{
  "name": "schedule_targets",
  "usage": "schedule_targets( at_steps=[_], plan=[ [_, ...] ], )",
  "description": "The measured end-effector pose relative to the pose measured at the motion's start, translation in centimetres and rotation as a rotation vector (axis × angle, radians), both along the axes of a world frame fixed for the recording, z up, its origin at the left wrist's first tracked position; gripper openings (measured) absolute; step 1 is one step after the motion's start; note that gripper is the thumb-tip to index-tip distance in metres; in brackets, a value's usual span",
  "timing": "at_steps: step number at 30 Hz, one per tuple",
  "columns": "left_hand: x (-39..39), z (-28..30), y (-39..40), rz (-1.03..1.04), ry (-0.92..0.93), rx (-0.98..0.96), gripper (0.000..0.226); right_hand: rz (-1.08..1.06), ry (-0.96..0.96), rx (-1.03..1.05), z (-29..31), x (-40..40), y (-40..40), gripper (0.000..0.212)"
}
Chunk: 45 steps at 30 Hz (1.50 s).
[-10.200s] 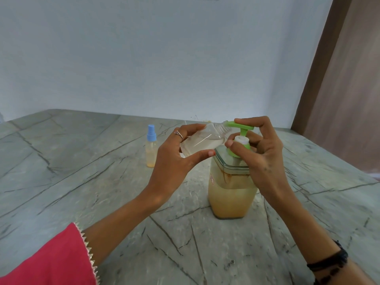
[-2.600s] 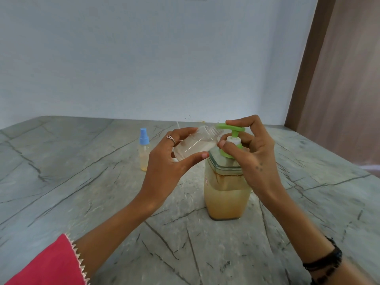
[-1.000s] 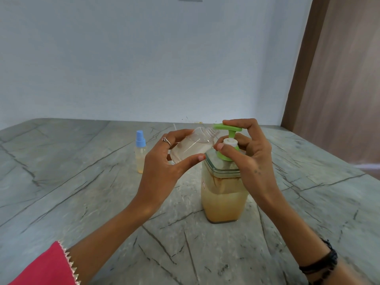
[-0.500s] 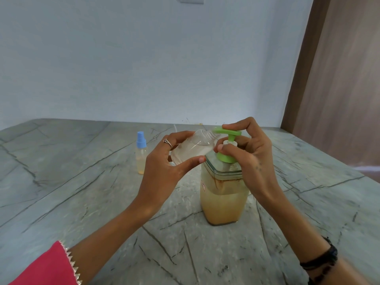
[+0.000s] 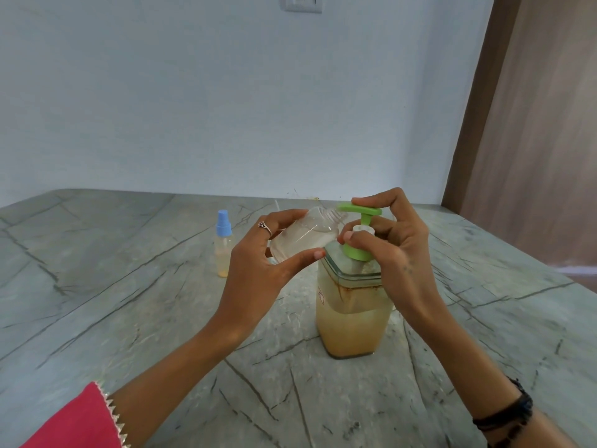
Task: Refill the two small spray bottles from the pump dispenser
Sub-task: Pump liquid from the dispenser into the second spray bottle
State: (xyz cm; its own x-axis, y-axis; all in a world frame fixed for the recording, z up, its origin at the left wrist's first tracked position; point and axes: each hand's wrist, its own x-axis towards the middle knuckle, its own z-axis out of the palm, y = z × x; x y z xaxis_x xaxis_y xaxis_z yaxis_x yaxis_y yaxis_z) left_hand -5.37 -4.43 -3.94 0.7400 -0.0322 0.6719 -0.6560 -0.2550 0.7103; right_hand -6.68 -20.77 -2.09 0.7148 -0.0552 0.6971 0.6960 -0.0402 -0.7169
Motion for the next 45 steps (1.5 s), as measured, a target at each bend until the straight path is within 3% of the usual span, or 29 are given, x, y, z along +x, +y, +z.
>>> schedule_targets(
  at_steps=[9, 19, 22, 26, 29, 35, 45],
  plan=[
    [0.0, -0.1, 0.0, -0.004, 0.003, -0.002, 0.046, -0.001, 0.019, -0.008, 0.2, 0.2, -0.1, 0.02],
    [0.0, 0.0, 0.0, 0.0, 0.002, -0.018, 0.047, -0.004, -0.014, -0.099, -0.8, 0.2, -0.4, 0.037],
    [0.0, 0.2, 0.0, -0.002, 0.004, -0.012, 0.047, 0.001, 0.053, -0.079, -0.7, 0.0, -0.6, 0.045],
    [0.0, 0.3, 0.1, -0.012, 0.013, -0.018, 0.048, -0.043, 0.186, -0.046, 0.3, -0.3, -0.8, 0.035],
    [-0.2, 0.5, 0.1, -0.019, 0.021, -0.02, 0.047, -0.067, 0.422, -0.039, 1.4, -0.6, -0.9, 0.06],
    [-0.4, 0.7, 0.1, -0.019, 0.049, -0.028, 0.046, -0.062, 0.614, -0.104, 3.1, -1.7, 0.4, 0.064],
    [-0.4, 0.8, 0.4, -0.046, 0.081, -0.031, 0.045, 0.035, 0.776, 0.022, 3.7, -0.8, 0.1, 0.026]
  ],
)
